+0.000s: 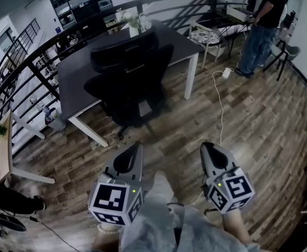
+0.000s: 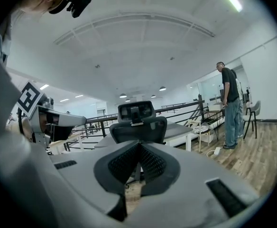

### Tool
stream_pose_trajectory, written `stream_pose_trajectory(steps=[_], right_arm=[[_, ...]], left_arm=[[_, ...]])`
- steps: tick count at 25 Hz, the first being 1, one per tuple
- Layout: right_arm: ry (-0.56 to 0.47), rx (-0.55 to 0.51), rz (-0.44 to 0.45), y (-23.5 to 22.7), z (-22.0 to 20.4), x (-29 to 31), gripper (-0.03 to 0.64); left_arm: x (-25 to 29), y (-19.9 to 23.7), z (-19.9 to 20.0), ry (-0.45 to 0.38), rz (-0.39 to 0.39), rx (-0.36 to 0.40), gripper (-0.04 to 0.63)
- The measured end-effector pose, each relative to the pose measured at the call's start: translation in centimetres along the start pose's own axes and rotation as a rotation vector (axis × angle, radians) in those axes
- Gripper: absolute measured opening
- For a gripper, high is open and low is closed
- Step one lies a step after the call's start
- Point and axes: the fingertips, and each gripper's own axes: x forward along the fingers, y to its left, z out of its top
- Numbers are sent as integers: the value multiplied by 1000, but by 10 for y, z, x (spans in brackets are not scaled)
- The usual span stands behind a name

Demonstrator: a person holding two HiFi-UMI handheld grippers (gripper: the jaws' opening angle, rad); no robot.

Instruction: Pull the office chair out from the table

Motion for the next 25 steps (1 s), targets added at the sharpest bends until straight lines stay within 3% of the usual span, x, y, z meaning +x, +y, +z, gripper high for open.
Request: stream_pose_trajectory(steps=[7, 10, 25], right_arm=[[14, -6, 4, -14, -3, 29, 3], [28, -78, -8, -23, 2, 46, 3], [24, -111, 60, -55, 54, 172, 4]], left_arm=[[35, 12, 4, -2, -6, -3, 12], [53, 20, 8, -1, -3, -5, 12], [144, 93, 42, -7, 58, -25, 12]])
